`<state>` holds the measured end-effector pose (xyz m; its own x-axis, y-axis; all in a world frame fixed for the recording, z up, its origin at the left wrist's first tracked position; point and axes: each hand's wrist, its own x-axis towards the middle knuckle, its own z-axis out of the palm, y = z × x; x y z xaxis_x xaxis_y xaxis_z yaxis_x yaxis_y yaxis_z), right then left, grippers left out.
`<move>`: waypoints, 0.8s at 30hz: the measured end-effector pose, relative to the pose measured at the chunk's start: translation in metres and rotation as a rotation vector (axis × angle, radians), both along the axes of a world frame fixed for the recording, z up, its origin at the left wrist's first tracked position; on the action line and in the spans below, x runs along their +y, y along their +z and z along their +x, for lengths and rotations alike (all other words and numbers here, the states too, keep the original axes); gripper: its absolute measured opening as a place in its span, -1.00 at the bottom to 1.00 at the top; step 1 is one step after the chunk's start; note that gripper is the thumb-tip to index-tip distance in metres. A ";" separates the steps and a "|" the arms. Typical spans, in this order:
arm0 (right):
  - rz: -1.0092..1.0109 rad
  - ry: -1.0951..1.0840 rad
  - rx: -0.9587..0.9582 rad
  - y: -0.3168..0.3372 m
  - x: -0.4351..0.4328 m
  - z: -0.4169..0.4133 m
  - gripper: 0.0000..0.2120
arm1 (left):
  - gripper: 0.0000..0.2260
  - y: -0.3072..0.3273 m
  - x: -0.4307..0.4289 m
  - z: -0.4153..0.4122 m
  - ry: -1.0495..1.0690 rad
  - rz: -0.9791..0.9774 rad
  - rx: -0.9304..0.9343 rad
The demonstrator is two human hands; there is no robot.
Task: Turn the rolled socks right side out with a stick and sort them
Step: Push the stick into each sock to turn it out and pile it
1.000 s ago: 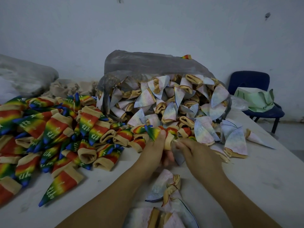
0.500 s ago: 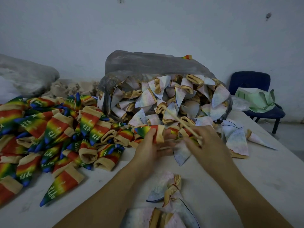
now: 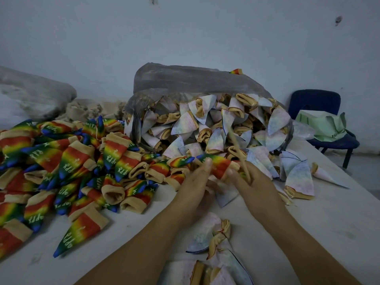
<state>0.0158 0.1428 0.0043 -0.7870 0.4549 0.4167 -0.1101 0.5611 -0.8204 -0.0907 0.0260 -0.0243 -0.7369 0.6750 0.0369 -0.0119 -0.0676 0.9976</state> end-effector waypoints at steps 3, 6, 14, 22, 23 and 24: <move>-0.180 0.078 0.006 -0.002 0.002 0.002 -0.86 | -0.71 0.002 -0.005 -0.007 0.038 0.110 -0.072; -0.239 0.084 -0.002 -0.005 0.004 0.001 -0.87 | -0.86 0.002 -0.004 -0.007 0.040 0.256 -0.184; -0.287 0.108 0.032 -0.004 0.005 0.000 -0.77 | -0.68 0.002 -0.001 -0.002 0.005 0.353 -0.221; -0.275 -0.013 0.011 -0.006 0.007 -0.001 -0.75 | -0.67 0.008 -0.002 0.001 -0.027 0.352 -0.279; -0.263 -0.002 0.001 -0.006 0.005 -0.001 -0.74 | -0.69 0.008 -0.002 0.000 -0.019 0.361 -0.306; -0.248 0.008 -0.008 -0.006 0.003 -0.002 -0.72 | -0.70 0.008 -0.002 0.000 -0.011 0.373 -0.336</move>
